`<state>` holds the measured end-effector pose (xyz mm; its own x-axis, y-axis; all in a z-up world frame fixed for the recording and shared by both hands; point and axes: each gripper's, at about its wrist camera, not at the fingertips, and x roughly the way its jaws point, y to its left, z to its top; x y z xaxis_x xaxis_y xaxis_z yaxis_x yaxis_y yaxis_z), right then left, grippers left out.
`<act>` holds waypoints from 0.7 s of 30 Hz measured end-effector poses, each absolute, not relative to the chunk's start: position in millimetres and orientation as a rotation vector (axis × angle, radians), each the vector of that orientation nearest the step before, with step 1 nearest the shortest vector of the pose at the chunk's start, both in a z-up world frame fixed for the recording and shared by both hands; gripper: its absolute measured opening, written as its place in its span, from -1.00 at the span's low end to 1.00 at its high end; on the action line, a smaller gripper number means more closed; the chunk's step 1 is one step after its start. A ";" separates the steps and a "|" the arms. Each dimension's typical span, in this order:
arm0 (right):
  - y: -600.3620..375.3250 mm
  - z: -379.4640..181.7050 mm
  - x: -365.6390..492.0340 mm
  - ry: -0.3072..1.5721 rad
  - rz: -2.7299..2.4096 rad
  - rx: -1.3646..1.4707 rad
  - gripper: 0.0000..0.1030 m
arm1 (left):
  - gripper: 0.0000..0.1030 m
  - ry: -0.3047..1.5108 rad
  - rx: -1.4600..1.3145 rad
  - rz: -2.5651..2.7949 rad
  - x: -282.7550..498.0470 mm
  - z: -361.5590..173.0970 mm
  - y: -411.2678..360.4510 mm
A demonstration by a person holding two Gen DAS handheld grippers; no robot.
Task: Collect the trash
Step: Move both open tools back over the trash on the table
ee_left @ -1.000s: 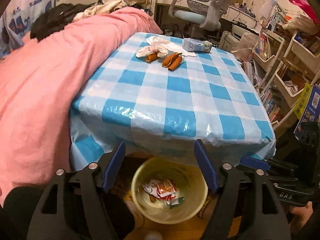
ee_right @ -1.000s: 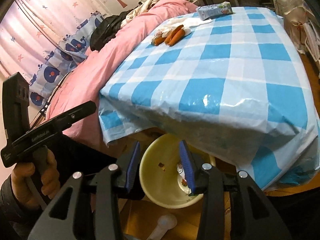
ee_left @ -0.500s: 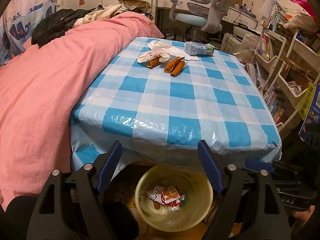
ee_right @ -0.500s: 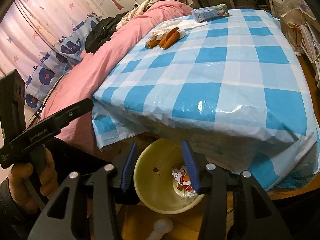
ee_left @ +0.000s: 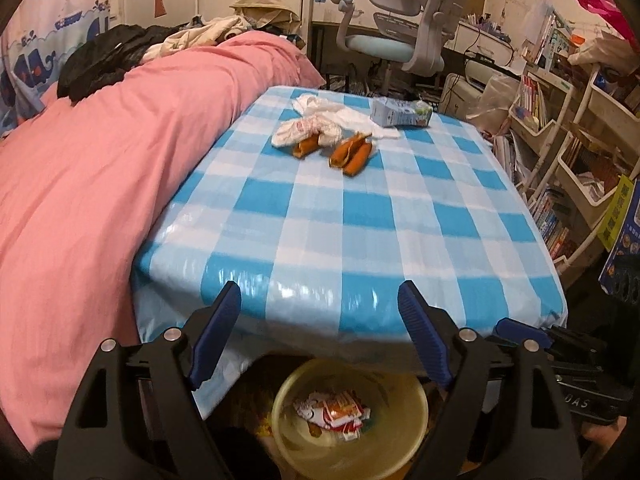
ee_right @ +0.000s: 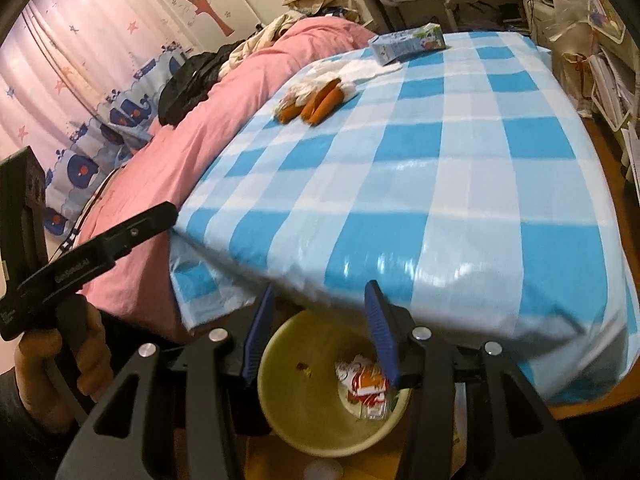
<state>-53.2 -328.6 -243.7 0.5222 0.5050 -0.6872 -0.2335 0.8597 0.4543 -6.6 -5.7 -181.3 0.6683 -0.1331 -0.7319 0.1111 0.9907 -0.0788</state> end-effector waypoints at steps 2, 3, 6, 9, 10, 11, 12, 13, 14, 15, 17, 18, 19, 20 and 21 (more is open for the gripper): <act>-326.6 -241.8 -43.7 0.916 0.450 0.325 -0.11 | 0.51 0.813 -0.023 -0.144 5.2 -177.0 -5.5; -324.8 -240.8 -37.9 0.914 0.448 0.325 -0.11 | 0.52 0.806 -0.019 -0.152 14.8 -174.8 -5.1; -317.7 -238.1 -21.4 0.908 0.452 0.317 -0.11 | 0.52 0.798 -0.015 -0.163 38.0 -172.5 -5.2; -310.8 -235.0 -2.9 0.904 0.453 0.305 -0.11 | 0.52 0.797 -0.002 -0.165 61.2 -172.7 -6.6; -308.9 -234.4 3.0 0.904 0.454 0.305 -0.11 | 0.52 0.798 -0.002 -0.165 67.8 -172.8 -7.1; -307.2 -233.9 8.5 0.906 0.454 0.305 -0.11 | 0.52 0.800 -0.003 -0.165 72.6 -173.1 -7.5; -304.9 -233.2 16.2 0.908 0.450 0.300 -0.11 | 0.52 0.805 -0.009 -0.172 82.4 -174.0 -7.2; -302.5 -232.4 23.9 0.907 0.448 0.294 -0.11 | 0.52 0.808 -0.016 -0.175 87.7 -174.4 -6.7; -301.3 -232.1 29.7 0.906 0.448 0.291 -0.11 | 0.52 0.810 -0.022 -0.173 93.5 -175.0 -6.0; -298.9 -231.3 38.4 0.905 0.447 0.288 -0.11 | 0.52 0.813 -0.026 -0.172 100.5 -175.8 -5.3; -294.5 -230.0 53.8 0.903 0.445 0.284 -0.11 | 0.53 0.826 -0.039 -0.171 112.6 -178.3 -3.5; -291.3 -229.5 63.4 0.902 0.442 0.280 -0.11 | 0.53 0.833 -0.053 -0.167 119.8 -180.1 -1.1; -287.9 -229.6 73.2 0.904 0.436 0.276 -0.11 | 0.53 0.839 -0.066 -0.166 125.6 -182.0 1.0; -285.9 -230.2 79.3 0.907 0.433 0.274 -0.11 | 0.53 0.844 -0.074 -0.165 131.8 -183.6 2.7; -282.3 -231.5 89.2 0.912 0.428 0.270 -0.11 | 0.53 0.851 -0.076 -0.165 139.8 -185.6 4.2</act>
<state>89.2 -282.3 -231.5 0.5364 0.4673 -0.7028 -0.2423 0.8829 0.4022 139.8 4.2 -185.6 0.6475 -0.1750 -0.7417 0.1145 0.9846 -0.1323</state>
